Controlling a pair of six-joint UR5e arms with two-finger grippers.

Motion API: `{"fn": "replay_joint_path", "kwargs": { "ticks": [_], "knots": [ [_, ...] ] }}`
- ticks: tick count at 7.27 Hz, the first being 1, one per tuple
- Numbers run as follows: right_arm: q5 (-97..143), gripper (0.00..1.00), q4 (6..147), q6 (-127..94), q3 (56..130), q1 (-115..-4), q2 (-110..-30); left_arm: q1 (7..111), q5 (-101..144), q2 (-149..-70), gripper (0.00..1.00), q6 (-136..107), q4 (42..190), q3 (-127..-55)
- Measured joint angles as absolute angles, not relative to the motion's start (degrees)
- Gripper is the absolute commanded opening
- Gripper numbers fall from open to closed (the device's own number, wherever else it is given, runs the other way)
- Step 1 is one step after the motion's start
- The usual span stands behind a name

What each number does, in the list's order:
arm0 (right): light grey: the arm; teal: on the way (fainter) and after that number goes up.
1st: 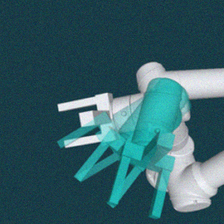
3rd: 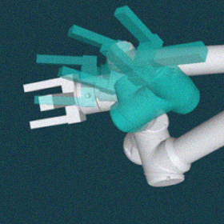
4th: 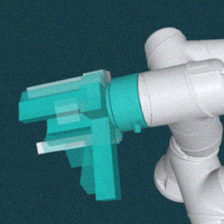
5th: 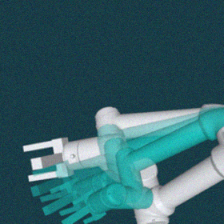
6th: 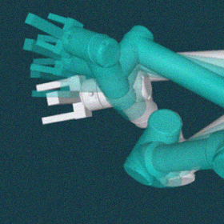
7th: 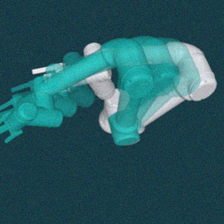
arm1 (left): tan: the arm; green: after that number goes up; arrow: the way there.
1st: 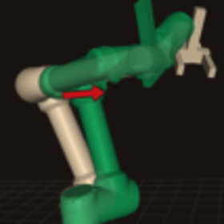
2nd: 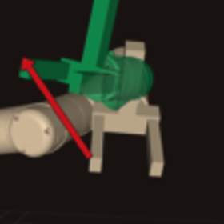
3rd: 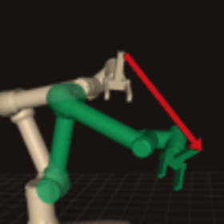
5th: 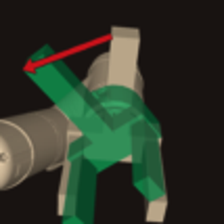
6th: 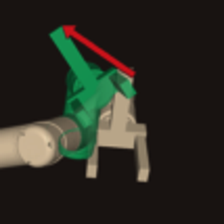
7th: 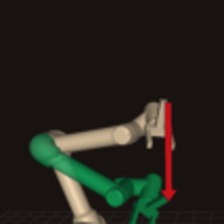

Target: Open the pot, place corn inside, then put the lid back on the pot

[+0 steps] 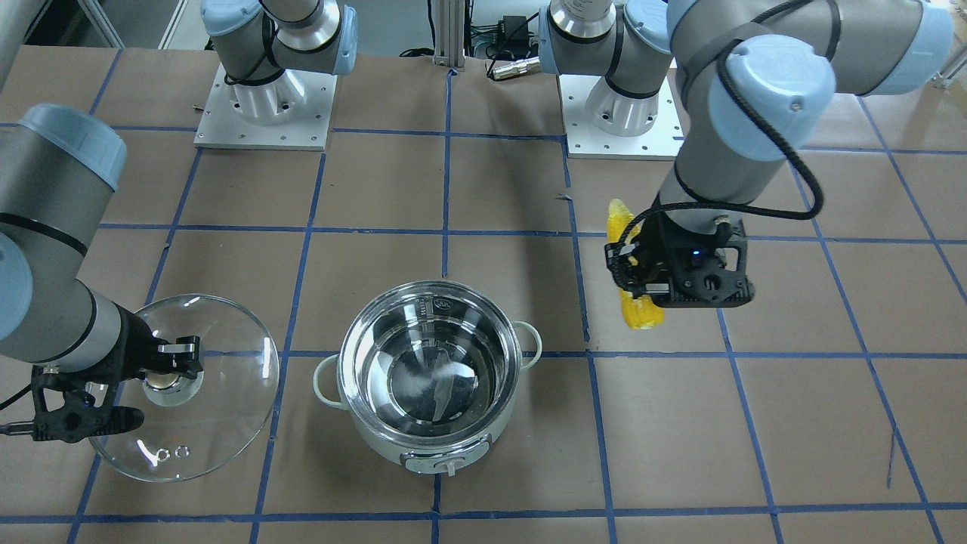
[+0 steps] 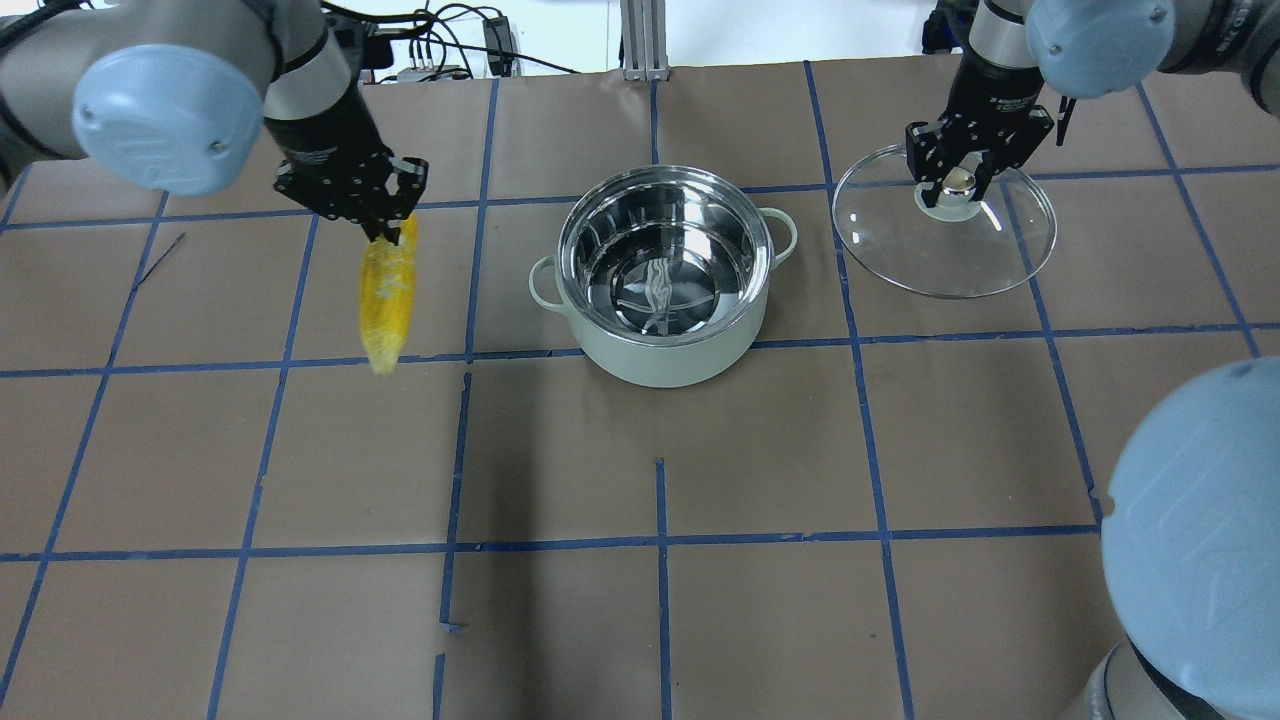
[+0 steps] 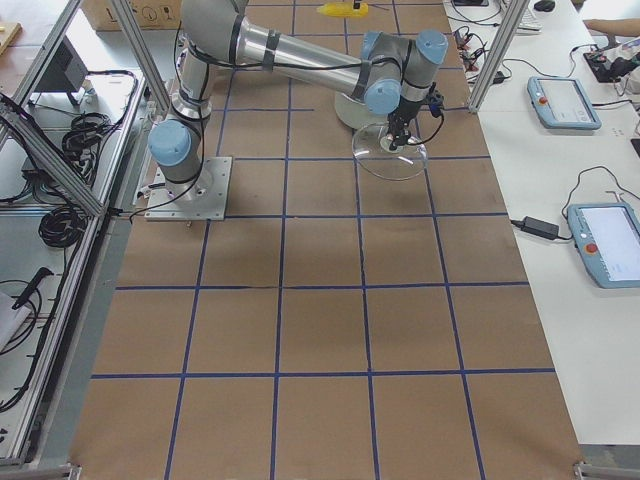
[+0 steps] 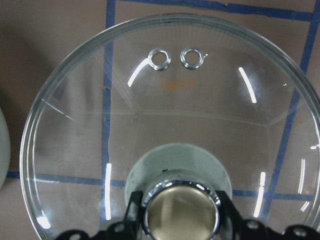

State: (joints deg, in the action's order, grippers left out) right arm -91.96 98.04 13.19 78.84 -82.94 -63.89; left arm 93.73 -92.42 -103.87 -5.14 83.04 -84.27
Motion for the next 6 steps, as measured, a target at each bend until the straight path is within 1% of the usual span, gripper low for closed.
{"fn": "replay_joint_path", "kwargs": {
  "ticks": [3, 6],
  "knots": [
    [-90.89, 0.04, 99.68, 13.33, 79.99, -82.89, -64.03, 103.51, -90.83, -112.66, 0.16, -17.6, 83.34, -73.86],
    [-89.94, 0.03, 101.47, 14.8, 80.4, -82.88, -64.07, 105.92, -86.67, -117.97, 0.16, -21.97, 82.05, -68.54]
  ]
}}
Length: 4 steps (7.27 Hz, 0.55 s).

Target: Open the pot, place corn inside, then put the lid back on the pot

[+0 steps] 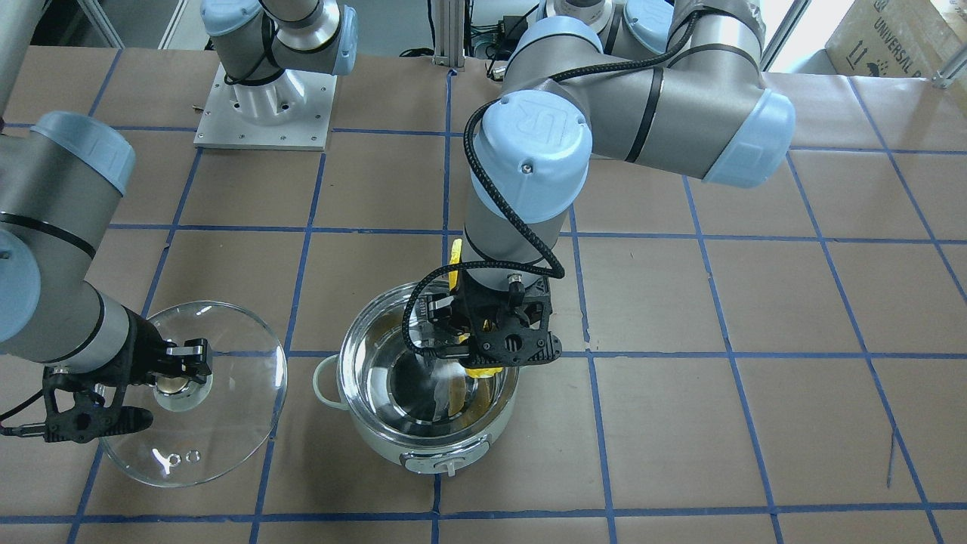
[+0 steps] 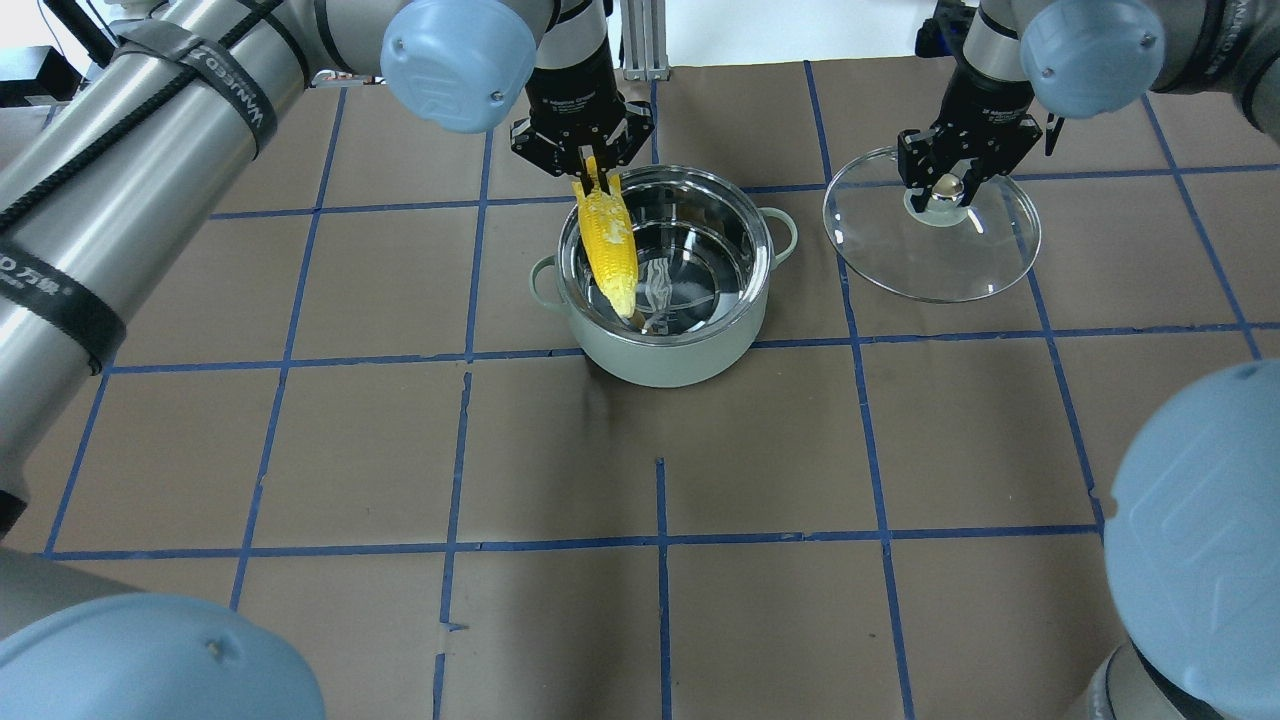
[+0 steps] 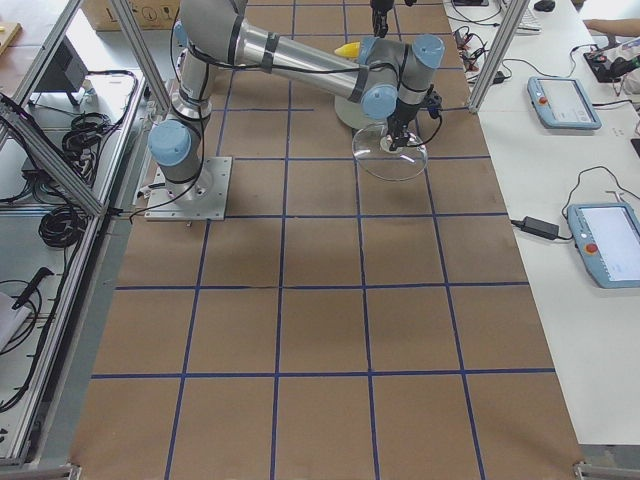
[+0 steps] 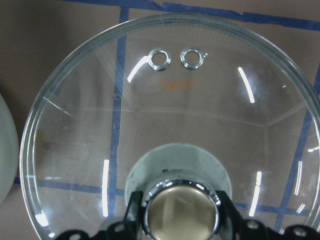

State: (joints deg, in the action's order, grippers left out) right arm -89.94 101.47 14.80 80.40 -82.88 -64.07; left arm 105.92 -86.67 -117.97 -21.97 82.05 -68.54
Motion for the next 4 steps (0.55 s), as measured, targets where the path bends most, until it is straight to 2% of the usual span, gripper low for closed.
{"fn": "replay_joint_path", "kwargs": {
  "ticks": [4],
  "knots": [
    [-89.97, 0.03, 103.4, 16.66, 80.62, -82.88, -64.13, 106.5, -85.98, -124.53, 0.16, -24.22, 76.7, -65.51]
  ]
}}
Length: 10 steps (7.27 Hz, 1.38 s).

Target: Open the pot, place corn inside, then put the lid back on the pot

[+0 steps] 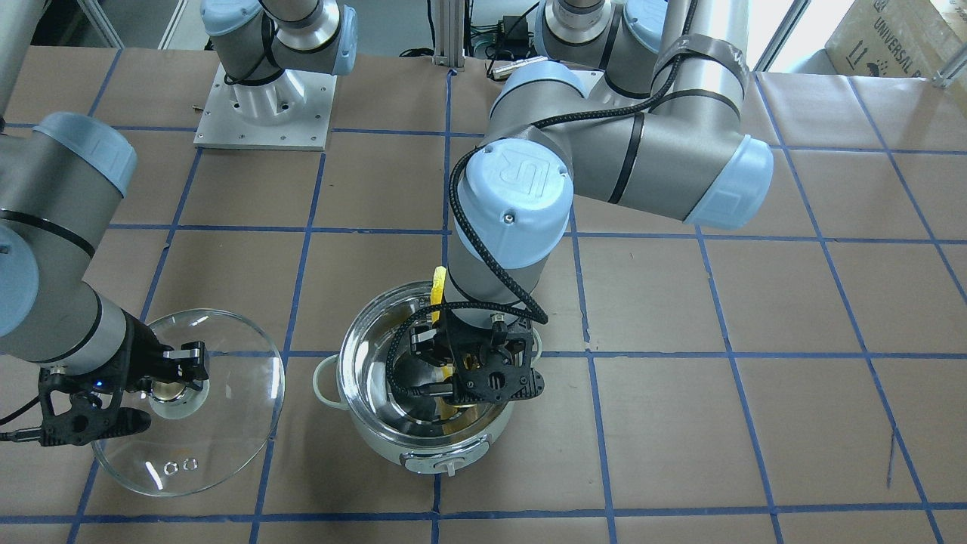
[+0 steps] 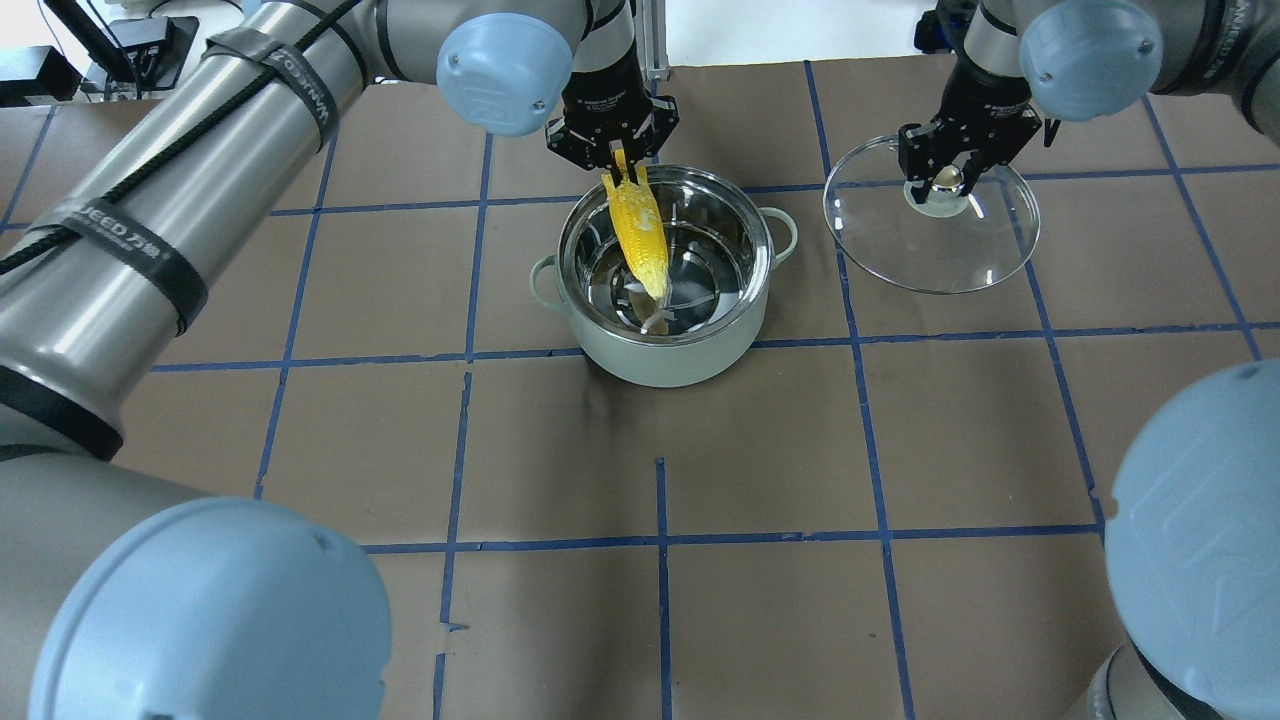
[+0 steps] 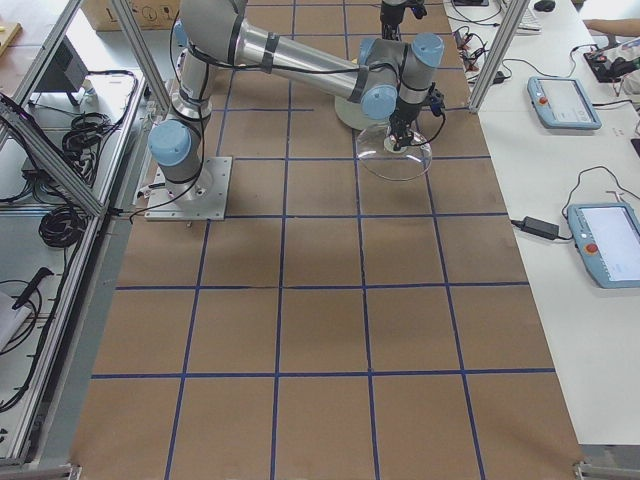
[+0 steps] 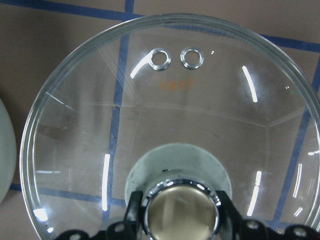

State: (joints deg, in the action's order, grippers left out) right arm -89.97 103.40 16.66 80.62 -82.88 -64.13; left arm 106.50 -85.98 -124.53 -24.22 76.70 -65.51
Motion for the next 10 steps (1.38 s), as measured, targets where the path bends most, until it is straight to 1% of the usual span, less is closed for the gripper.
{"fn": "replay_joint_path", "kwargs": {
  "ticks": [1, 2, 3, 7, 10],
  "knots": [
    [-89.96, 0.03, 103.45, 17.18, 80.7, -82.88, -64.11, 107.01, -86.21, -126.29, 0.22, -25.23, 74.45, -65.23],
    [-89.98, 0.03, 103.5, 17.45, 80.81, -82.92, -64.1, 107.37, -86.44, -127.14, 0.96, -25.72, 73.12, -65.06],
    [-89.99, 0.04, 103.54, 17.54, 80.89, -82.99, -64.13, 107.6, -86.43, -127.45, 1.0, -25.93, 72.56, -65.04],
    [-90.0, 0.04, 103.55, 17.42, 80.95, -82.96, -64.15, 108.1, -86.04, -126.93, 1.0, -26.43, 73.28, -65.59],
    [-90.04, 0.05, 103.52, 17.29, 80.08, -83.08, -64.35, 107.5, -86.33, -124.22, 1.0, -23.36, 76.67, -65.9]
  ]
}}
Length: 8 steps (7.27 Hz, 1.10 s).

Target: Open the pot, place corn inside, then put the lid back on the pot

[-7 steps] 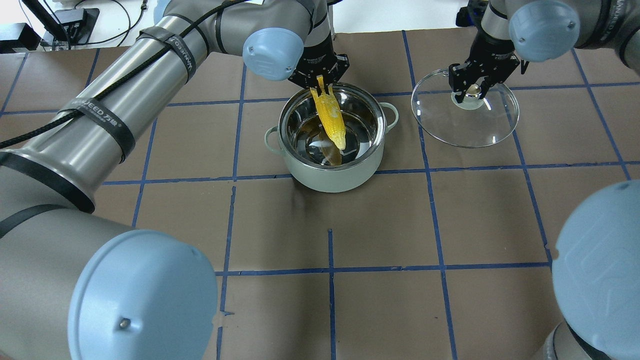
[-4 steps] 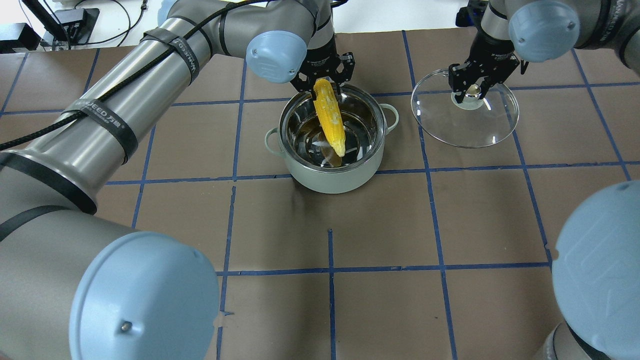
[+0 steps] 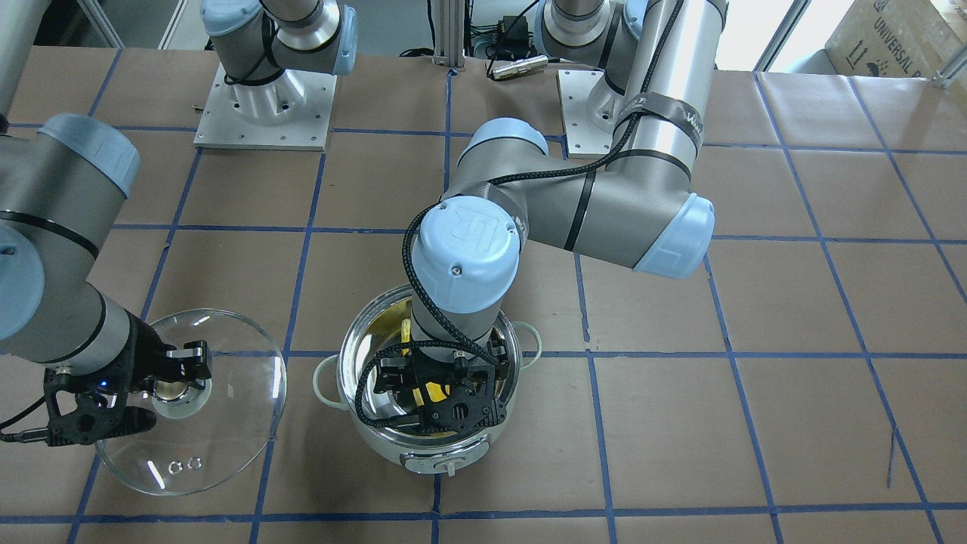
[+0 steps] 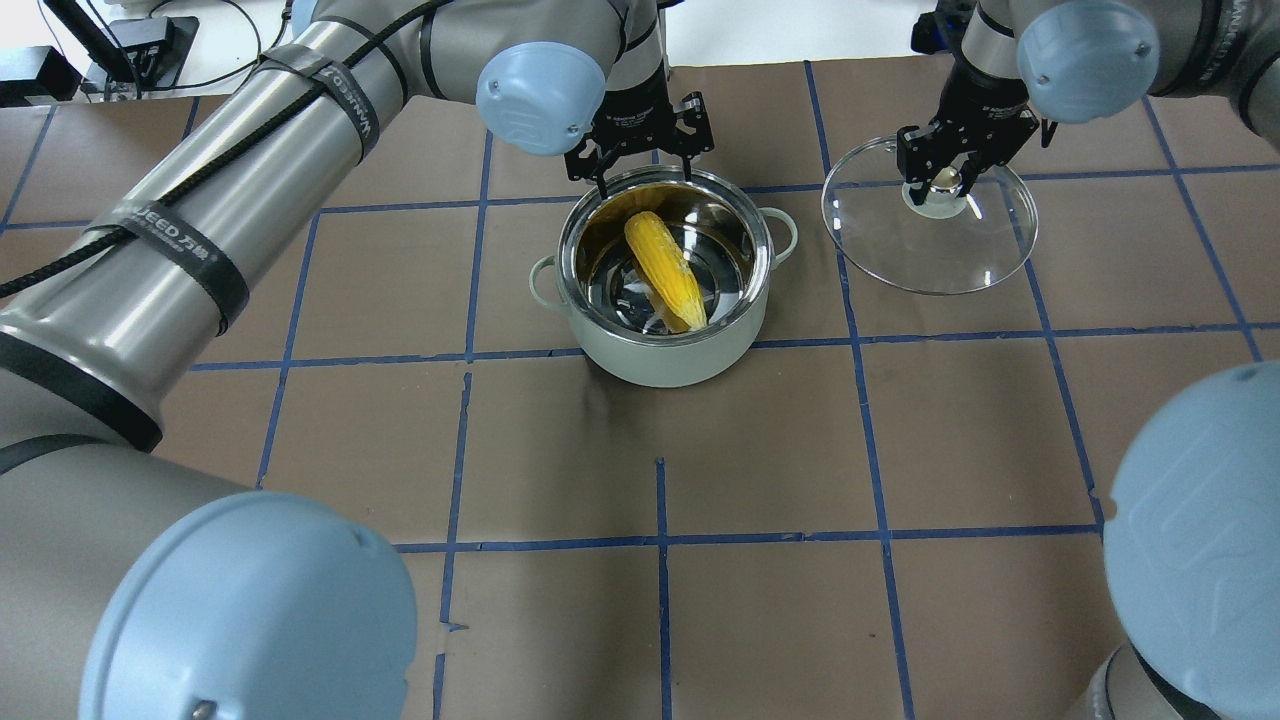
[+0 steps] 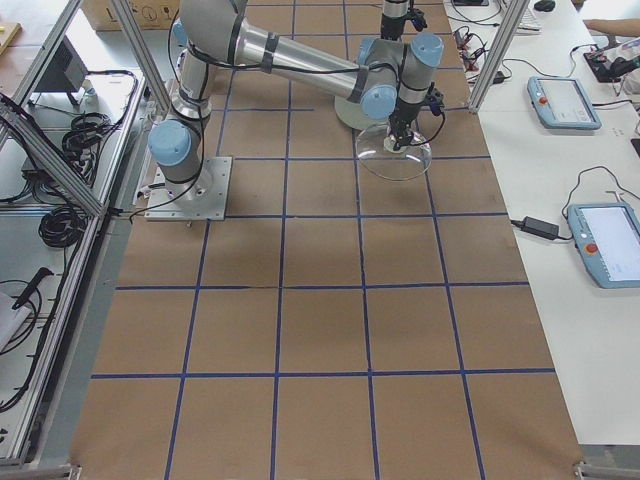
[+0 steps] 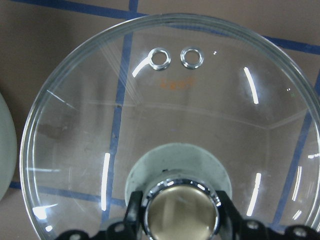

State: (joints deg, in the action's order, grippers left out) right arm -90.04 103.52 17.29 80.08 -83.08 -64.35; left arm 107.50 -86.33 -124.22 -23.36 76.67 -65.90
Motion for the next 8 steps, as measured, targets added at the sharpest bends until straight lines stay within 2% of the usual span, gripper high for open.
{"fn": "replay_joint_path", "kwargs": {
  "ticks": [4, 5, 8],
  "knots": [
    [-90.14, 0.04, 101.03, 13.32, 75.95, -87.17, -68.58, 97.21, -86.66, -117.18, 1.0, -4.05, 86.59, -66.88],
    [-90.07, 0.04, 100.24, 8.05, 76.12, -90.97, -69.92, 94.43, -86.74, -113.74, 1.0, -0.33, 90.24, -68.73],
    [-90.27, 0.04, 101.62, -9.12, 76.57, -102.99, -70.33, 89.96, -88.62, -103.47, 1.0, 4.36, 91.97, -80.11]
  ]
}}
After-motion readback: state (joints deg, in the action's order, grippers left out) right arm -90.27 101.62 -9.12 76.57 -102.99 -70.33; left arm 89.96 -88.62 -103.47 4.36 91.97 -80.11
